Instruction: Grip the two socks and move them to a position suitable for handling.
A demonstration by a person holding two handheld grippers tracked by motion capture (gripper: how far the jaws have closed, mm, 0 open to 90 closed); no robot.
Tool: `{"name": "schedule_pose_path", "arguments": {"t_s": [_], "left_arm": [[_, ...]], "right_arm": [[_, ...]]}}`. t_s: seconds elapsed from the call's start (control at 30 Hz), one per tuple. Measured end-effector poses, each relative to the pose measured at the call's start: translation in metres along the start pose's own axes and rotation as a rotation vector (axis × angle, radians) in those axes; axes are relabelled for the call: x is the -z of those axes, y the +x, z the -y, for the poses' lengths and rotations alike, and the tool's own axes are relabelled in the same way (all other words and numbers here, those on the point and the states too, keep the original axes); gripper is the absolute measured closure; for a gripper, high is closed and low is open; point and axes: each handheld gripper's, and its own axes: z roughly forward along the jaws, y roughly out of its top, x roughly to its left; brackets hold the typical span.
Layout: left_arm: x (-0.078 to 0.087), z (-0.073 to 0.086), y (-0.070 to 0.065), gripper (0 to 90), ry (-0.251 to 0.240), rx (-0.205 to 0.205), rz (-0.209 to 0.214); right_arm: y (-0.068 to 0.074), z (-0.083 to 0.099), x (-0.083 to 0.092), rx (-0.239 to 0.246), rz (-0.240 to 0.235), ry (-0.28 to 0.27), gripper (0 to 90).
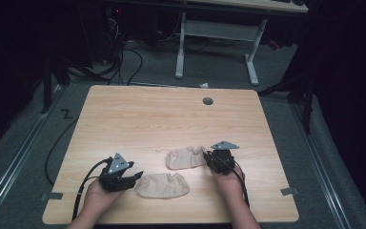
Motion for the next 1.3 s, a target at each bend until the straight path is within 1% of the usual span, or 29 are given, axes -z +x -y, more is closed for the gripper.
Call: {"name": "schedule_pose_path", "arguments": {"t_s": [0.07, 0.17, 0.27, 0.3, 0.33, 0.37, 0.5, 0.53, 0.57, 0.6, 0.63, 0.7, 0.73, 0.77, 0.8, 0.83, 0.87, 0.9, 0.93, 0.97, 1.0, 1.07, 1.1, 1.13, 1.17, 1.2, 1.23, 1.27, 1.3], "left_arm": [[0.000, 0.000, 0.000, 47.4, 0.002, 0.000, 0.001], [-0.002, -0.002, -0.001, 49.5, -0.002, 0.006, -0.001], [-0.005, -0.003, -0.001, 51.8, 0.001, 0.008, -0.001], [-0.005, -0.003, -0.001, 52.8, 0.001, 0.008, -0.001], [-0.005, -0.003, -0.001, 52.8, 0.001, 0.011, -0.002], [-0.008, -0.004, 0.001, 53.4, 0.002, 0.020, -0.006], [-0.017, -0.005, 0.004, 53.9, 0.012, 0.050, -0.008], [-0.022, -0.007, 0.005, 53.8, 0.017, 0.062, 0.004], [-0.022, -0.007, 0.005, 53.8, 0.017, 0.062, 0.004], [-0.024, -0.009, 0.005, 53.5, 0.024, 0.057, 0.008], [-0.030, -0.016, 0.003, 53.3, 0.020, 0.051, 0.004], [-0.036, -0.023, 0.002, 53.1, 0.019, 0.052, 0.001], [-0.040, -0.025, 0.002, 53.2, 0.025, 0.055, -0.005], [-0.040, -0.025, 0.002, 53.2, 0.025, 0.055, -0.005], [-0.049, -0.027, 0.003, 53.3, 0.044, 0.063, -0.003], [-0.049, -0.027, 0.003, 53.9, 0.044, 0.063, -0.003], [-0.053, -0.027, 0.003, 53.9, 0.056, 0.064, -0.007], [-0.057, -0.026, 0.004, 55.4, 0.069, 0.070, -0.012], [-0.062, -0.024, 0.006, 58.6, 0.088, 0.087, -0.019], [-0.062, -0.024, 0.006, 60.5, 0.088, 0.087, -0.019], [-0.062, -0.023, 0.007, 60.5, 0.092, 0.090, -0.015], [-0.063, -0.023, 0.007, 65.3, 0.089, 0.093, -0.006], [-0.063, -0.023, 0.007, 70.7, 0.087, 0.093, -0.004], [-0.063, -0.023, 0.006, 70.7, 0.086, 0.090, -0.006], [-0.063, -0.023, 0.005, 73.3, 0.084, 0.092, -0.011], [-0.062, -0.022, 0.005, 79.9, 0.079, 0.093, -0.016], [-0.062, -0.022, 0.005, 83.5, 0.079, 0.093, -0.016], [-0.061, -0.021, 0.004, 86.0, 0.060, 0.091, -0.035], [-0.061, -0.021, 0.004, 86.4, 0.060, 0.091, -0.035]], "right_arm": [[0.001, 0.002, 0.000, 0.003, 0.000, 0.008, 83.1], [0.010, 0.004, -0.004, 0.022, -0.023, 0.016, 83.9], [0.021, 0.001, -0.007, 0.039, -0.043, 0.012, 83.9], [0.021, 0.001, -0.007, 0.039, -0.043, 0.012, 83.9], [0.026, -0.001, -0.009, 0.053, -0.056, 0.008, 83.8], [0.035, -0.004, -0.012, 0.066, -0.078, 0.004, 83.7], [0.048, -0.008, -0.020, 0.090, -0.094, -0.008, 82.8], [0.049, -0.009, -0.020, 0.090, -0.094, -0.006, 82.0], [0.049, -0.009, -0.020, 0.090, -0.094, -0.006, 82.0], [0.048, -0.010, -0.019, 0.086, -0.097, -0.019, 76.3], [0.048, -0.010, -0.017, 0.083, -0.092, -0.028, 74.3], [0.045, -0.012, -0.011, 0.078, -0.083, -0.064, 69.3], [0.045, -0.013, -0.008, 0.078, -0.084, -0.082, 67.7], [0.045, -0.013, -0.008, 0.078, -0.084, -0.082, 67.7], [0.046, -0.014, -0.006, 0.085, -0.082, -0.098, 65.1], [0.046, -0.014, -0.006, 0.085, -0.082, -0.098, 65.1], [0.047, -0.014, -0.007, 0.093, -0.077, -0.094, 64.7], [0.048, -0.013, -0.008, 0.096, -0.069, -0.085, 64.6], [0.046, -0.013, -0.013, 0.106, -0.050, -0.068, 64.8], [0.046, -0.013, -0.013, 0.106, -0.050, -0.068, 64.8], [0.043, -0.012, -0.015, 0.094, -0.051, -0.061, 65.2], [0.038, -0.012, -0.018, 0.073, -0.059, -0.049, 67.6], [0.034, -0.011, -0.021, 0.061, -0.071, -0.031, 70.8], [0.034, -0.011, -0.021, 0.061, -0.071, -0.031, 70.8], [0.034, -0.010, -0.023, 0.058, -0.072, -0.019, 75.5], [0.034, -0.010, -0.024, 0.071, -0.071, -0.012, 84.1], [0.034, -0.010, -0.024, 0.071, -0.071, -0.012, 84.1], [0.036, -0.010, -0.022, 0.074, -0.076, -0.014, 88.0], [0.036, -0.010, -0.022, 0.074, -0.076, -0.014, 88.0]]}}
